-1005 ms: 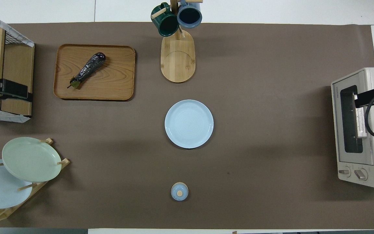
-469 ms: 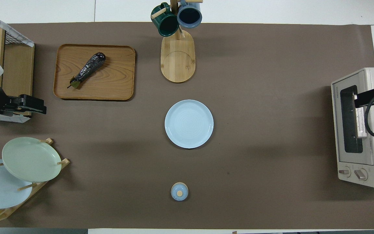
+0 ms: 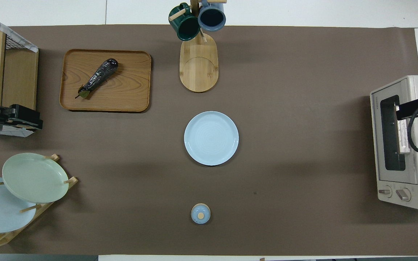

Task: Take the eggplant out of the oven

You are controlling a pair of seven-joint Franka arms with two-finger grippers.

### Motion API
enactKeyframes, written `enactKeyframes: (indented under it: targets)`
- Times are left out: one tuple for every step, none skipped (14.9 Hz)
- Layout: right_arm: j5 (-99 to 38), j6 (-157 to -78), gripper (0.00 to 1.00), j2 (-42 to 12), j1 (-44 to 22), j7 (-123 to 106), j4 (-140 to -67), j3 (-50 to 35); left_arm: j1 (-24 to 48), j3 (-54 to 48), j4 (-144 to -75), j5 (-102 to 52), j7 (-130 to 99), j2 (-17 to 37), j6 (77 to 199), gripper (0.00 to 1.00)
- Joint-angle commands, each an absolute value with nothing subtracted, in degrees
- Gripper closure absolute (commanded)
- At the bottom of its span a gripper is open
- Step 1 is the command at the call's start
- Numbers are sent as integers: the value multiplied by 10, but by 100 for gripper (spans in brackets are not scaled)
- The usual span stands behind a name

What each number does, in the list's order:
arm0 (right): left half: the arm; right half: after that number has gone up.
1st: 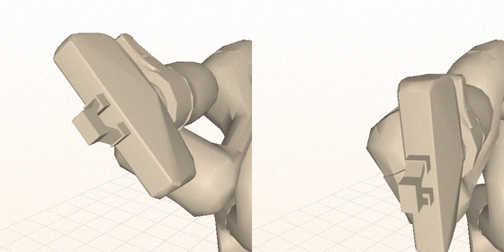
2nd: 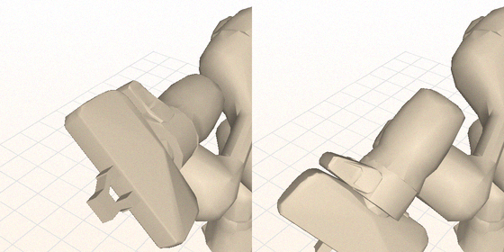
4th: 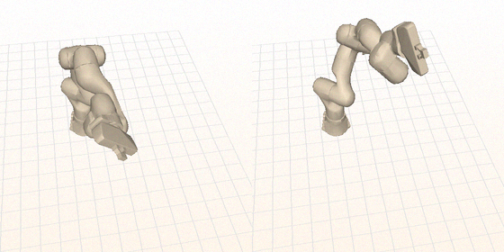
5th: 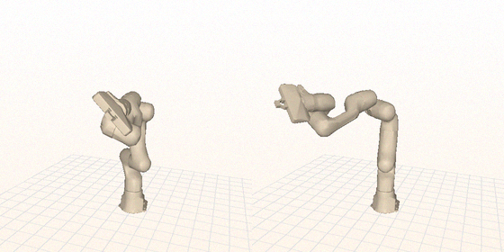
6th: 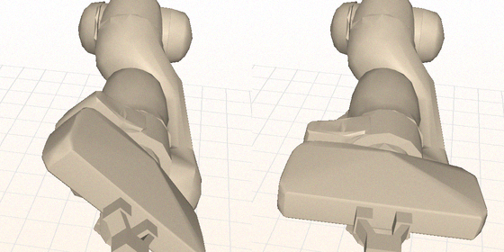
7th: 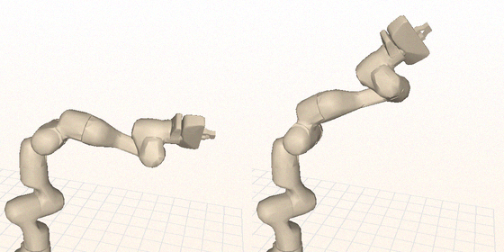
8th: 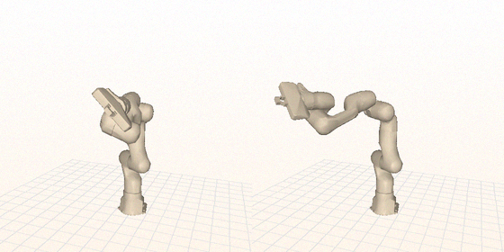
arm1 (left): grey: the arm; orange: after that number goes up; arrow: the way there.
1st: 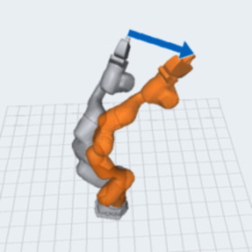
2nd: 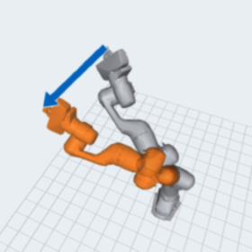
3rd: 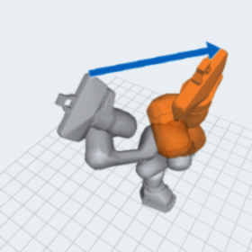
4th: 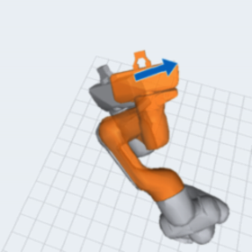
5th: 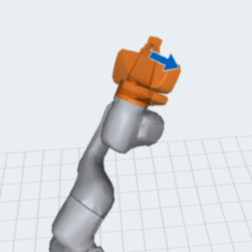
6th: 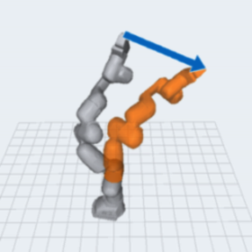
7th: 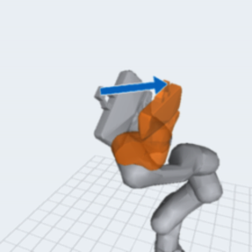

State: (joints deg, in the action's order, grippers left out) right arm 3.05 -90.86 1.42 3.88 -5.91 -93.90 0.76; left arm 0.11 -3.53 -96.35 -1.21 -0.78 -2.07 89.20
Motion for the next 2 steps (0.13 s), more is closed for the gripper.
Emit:
enactKeyframes:
  targets:
    - [25, -918, 0, 16, 40, -49, -939, 6, 5, -31, -951, -2, -11, -14, 882, 0]
    - [25, -918, 0, 16, 40, -49, -939, 6, 5, -31, -951, -2, -9, -14, 882, 0]
